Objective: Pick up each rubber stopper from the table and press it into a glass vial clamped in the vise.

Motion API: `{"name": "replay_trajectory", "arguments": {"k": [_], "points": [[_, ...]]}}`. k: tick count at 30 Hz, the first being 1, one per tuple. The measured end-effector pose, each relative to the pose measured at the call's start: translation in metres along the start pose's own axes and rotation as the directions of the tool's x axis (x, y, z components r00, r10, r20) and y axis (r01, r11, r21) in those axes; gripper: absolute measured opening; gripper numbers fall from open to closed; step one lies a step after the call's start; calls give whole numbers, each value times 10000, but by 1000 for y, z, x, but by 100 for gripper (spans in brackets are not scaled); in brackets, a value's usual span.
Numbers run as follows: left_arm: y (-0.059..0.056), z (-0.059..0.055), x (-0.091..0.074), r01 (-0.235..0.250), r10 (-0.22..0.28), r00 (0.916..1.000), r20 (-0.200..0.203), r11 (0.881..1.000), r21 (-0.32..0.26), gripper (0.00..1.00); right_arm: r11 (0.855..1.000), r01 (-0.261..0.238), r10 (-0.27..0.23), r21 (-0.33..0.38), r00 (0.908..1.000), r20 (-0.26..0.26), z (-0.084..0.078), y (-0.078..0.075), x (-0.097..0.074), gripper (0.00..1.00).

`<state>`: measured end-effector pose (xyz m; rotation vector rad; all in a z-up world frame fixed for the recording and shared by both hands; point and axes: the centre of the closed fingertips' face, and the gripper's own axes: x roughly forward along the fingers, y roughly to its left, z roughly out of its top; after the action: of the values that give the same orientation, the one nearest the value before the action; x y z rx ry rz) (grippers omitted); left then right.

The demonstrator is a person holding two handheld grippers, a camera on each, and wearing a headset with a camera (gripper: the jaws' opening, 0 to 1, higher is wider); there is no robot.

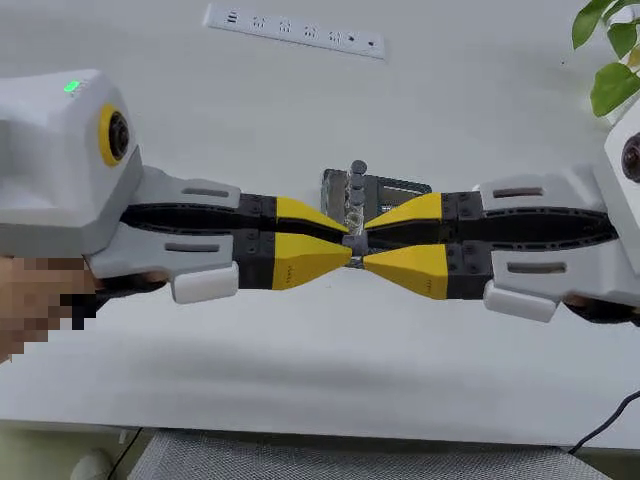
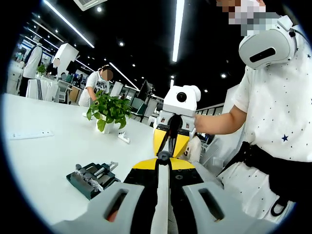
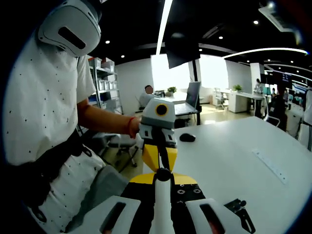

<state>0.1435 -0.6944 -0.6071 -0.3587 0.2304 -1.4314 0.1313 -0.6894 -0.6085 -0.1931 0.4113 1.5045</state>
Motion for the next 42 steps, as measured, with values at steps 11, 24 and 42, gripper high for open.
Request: {"name": "replay_trajectory", "arguments": {"k": [11, 24, 42], "points": [[10, 1, -3, -487, 485, 9987, 129, 9987, 136, 14, 9999, 113, -111, 49, 9986, -518, -3, -9, -5, 6], [36, -19, -14, -1709, 1800, 9806, -769, 9788, 1129, 30, 9912, 1324, -1289, -77, 9479, -2912, -36, -70, -19, 6], [59, -63, -21, -2480, 3044, 9262, -2226, 9363, 2485, 64, 9920, 558, -1144, -1131, 7754, -6210, -86, -122, 7, 6]]}}
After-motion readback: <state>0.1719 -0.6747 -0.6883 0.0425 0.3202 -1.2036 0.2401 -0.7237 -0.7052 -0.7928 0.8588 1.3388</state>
